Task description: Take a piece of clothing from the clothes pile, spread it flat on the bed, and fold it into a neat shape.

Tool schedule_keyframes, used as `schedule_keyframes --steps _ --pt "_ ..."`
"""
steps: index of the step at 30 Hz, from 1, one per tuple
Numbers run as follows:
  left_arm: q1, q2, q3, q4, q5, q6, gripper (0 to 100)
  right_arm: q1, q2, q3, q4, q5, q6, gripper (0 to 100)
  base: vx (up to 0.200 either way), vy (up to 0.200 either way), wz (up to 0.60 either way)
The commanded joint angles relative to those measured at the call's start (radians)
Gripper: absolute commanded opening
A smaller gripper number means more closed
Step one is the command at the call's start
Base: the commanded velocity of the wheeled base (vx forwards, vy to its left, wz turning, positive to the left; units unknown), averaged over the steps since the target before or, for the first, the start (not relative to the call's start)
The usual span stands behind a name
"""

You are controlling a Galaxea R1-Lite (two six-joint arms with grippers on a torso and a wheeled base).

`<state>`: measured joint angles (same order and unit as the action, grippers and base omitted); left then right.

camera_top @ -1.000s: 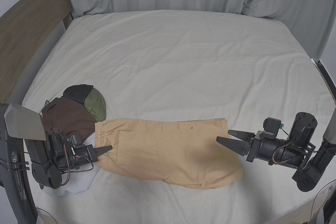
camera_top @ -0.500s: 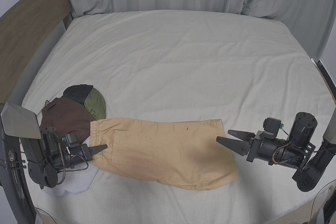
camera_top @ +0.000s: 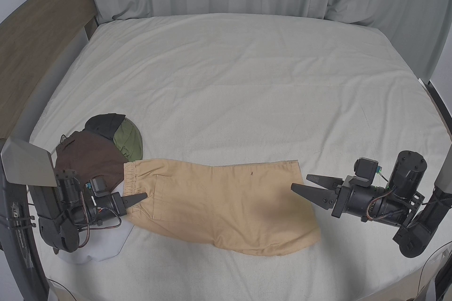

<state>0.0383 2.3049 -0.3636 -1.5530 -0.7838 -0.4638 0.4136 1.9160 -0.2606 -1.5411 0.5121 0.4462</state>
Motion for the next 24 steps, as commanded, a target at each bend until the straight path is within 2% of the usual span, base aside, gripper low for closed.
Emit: schedule_keyframes --steps 1,24 --pt "-0.018 -0.001 -0.006 -0.001 0.005 -0.001 0 -0.001 0.0 0.0 -0.001 0.0 0.0 100 0.0 0.0 0.0" --pt "-0.09 -0.045 -0.003 -0.001 0.014 -0.009 0 -0.009 -0.005 -0.005 -0.002 -0.001 0.0 100 0.0 0.0 0.0"
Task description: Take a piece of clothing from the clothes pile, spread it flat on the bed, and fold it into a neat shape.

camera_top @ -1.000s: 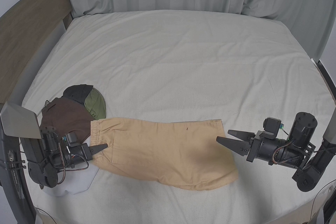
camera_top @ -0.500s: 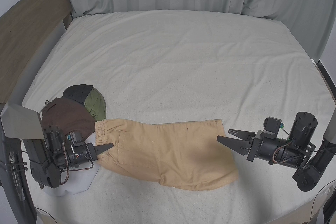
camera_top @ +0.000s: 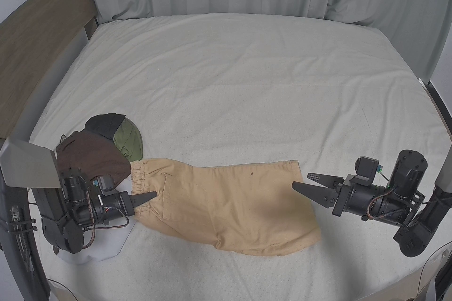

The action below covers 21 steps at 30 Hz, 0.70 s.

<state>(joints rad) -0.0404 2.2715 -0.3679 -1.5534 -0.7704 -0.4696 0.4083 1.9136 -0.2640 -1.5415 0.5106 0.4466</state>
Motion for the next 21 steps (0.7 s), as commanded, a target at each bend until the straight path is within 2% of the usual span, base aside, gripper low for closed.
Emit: schedule_keyframes --steps 1,9,21 --pt "-0.019 -0.015 0.0 -0.001 0.0 -0.007 0 -0.005 -0.002 -0.001 -0.002 0.0 0.0 100 0.0 0.0 0.0" --pt "-0.058 -0.052 -0.002 -0.001 0.019 -0.061 0 -0.005 -0.005 -0.001 -0.002 0.002 0.0 100 0.0 0.0 0.0" --pt "-0.111 -0.067 -0.005 -0.001 0.071 -0.066 0 -0.006 -0.005 -0.001 -0.002 0.002 0.0 100 0.0 0.0 0.0"
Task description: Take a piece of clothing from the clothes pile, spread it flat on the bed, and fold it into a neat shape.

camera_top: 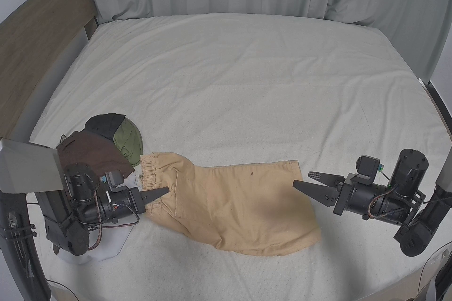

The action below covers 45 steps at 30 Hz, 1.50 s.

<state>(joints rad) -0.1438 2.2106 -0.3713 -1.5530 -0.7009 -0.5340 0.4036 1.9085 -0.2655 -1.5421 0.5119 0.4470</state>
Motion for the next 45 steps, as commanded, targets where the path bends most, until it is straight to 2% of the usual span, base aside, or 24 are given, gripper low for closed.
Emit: schedule_keyframes --steps 1,7,19,26,34,40,45 --pt "-0.01 -0.006 -0.001 -0.001 0.001 -0.001 0 0.0 -0.002 0.0 -0.001 -0.001 -0.001 100 0.0 0.0 0.0" --pt "-0.028 -0.005 -0.006 -0.001 0.003 -0.006 0 -0.003 -0.006 0.0 -0.001 -0.001 0.001 100 0.0 0.0 0.0" --pt "-0.071 -0.051 -0.02 -0.001 0.004 -0.095 0 -0.009 -0.013 -0.003 -0.001 -0.001 0.001 100 0.0 0.0 0.0" --pt "-0.111 -0.057 -0.029 -0.001 0.049 -0.127 0 -0.042 -0.06 -0.008 0.0 0.005 0.004 100 0.0 0.0 0.0" --pt "-0.149 -0.055 -0.046 -0.001 0.06 -0.144 0 -0.042 -0.065 -0.014 -0.001 0.004 0.004 100 0.0 0.0 0.0" --pt "-0.212 -0.055 -0.121 0.001 0.129 -0.265 0 -0.046 -0.066 -0.02 -0.001 0.004 0.004 100 0.0 0.0 0.0" --pt "-0.25 -0.048 -0.132 0.001 0.133 -0.274 0 -0.054 -0.074 -0.023 0.0 0.004 0.006 100 0.0 0.0 0.0"
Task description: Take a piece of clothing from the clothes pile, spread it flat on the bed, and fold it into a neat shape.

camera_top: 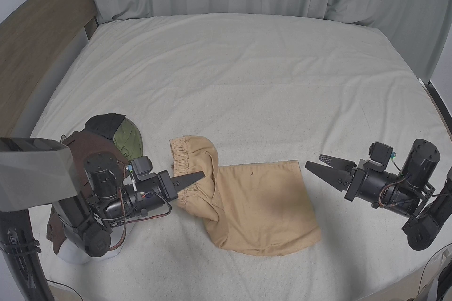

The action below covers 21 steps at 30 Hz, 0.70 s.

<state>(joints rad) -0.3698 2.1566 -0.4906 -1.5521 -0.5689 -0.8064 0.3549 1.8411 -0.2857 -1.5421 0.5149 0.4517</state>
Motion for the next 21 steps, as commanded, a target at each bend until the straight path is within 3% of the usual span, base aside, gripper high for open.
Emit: schedule_keyframes --steps 1,10,16,21 --pt "-0.028 0.006 -0.013 0.0 0.001 -0.002 0 -0.007 -0.008 -0.003 -0.001 0.002 0.001 100 0.0 0.0 0.0" --pt "-0.081 0.028 -0.016 0.0 0.001 -0.005 0 -0.008 -0.013 -0.009 0.0 0.002 0.001 100 0.0 0.0 0.0" --pt "-0.159 0.118 -0.04 -0.002 0.004 0.001 0 -0.008 -0.013 -0.009 0.0 0.001 0.002 100 0.0 0.0 0.0" --pt "-0.19 0.183 -0.106 -0.002 0.078 0.001 0 -0.01 -0.013 -0.009 0.0 0.002 0.002 100 0.0 0.0 0.0"
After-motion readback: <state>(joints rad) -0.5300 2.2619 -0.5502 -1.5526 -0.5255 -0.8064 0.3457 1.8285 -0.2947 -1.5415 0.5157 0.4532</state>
